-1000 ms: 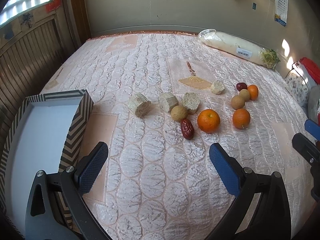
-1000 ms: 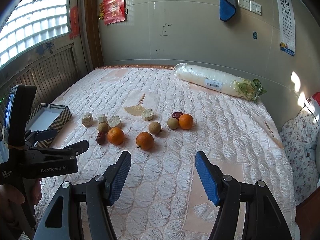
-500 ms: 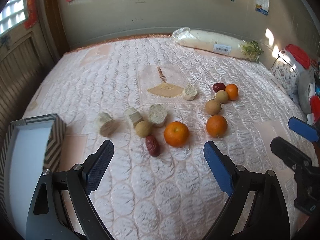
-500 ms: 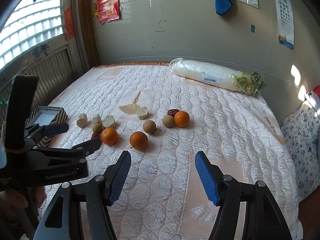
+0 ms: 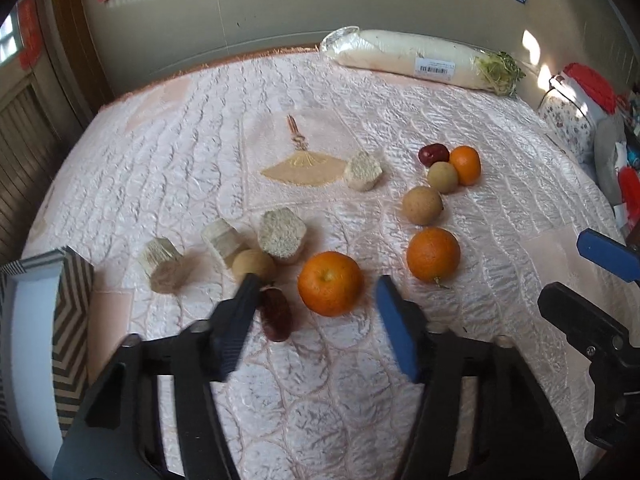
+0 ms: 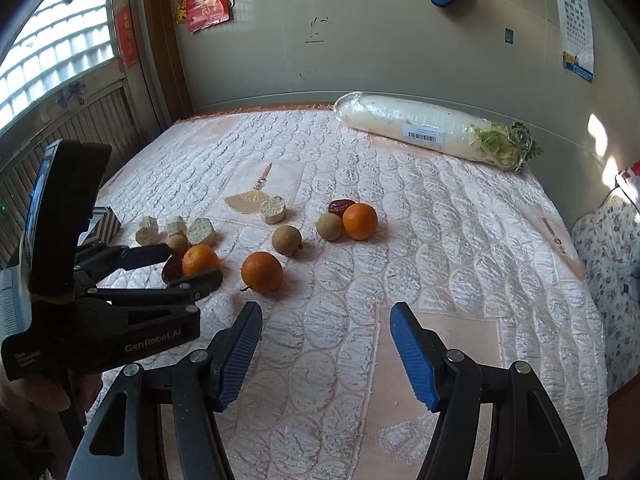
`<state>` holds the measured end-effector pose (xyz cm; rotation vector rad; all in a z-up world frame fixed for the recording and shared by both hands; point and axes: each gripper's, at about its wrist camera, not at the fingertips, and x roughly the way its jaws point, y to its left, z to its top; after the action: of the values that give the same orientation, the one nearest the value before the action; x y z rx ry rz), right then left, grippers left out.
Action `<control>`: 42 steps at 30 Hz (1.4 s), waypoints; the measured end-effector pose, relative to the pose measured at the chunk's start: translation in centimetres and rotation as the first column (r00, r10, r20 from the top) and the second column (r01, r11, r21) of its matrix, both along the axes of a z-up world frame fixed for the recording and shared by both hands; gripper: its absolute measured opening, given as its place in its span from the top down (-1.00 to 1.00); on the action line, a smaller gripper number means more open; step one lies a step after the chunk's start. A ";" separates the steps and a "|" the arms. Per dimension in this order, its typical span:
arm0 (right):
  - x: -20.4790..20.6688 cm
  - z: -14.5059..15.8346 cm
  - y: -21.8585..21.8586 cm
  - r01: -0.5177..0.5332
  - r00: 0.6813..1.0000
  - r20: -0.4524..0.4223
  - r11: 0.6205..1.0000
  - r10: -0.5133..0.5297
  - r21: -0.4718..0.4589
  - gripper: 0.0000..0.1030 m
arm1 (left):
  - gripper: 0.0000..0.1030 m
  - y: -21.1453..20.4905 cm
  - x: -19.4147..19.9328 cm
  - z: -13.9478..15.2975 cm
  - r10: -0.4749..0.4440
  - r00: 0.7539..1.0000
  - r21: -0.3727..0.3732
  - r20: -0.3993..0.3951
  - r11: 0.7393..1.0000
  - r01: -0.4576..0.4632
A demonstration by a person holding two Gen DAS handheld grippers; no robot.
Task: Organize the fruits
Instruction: 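Grasp an orange with the left tool while the right tool grasps another orange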
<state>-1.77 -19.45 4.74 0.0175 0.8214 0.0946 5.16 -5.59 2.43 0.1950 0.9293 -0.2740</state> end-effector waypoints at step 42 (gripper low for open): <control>3.4 -1.7 0.2 -0.076 0.994 -0.068 0.994 0.081 0.075 -0.26 | 0.43 1.1 -0.4 1.0 -0.046 0.999 -0.062 0.027 0.997 0.048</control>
<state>1.68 -19.25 3.06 0.0570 0.8891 0.1985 4.74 -4.45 3.48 0.1620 0.8907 -0.3431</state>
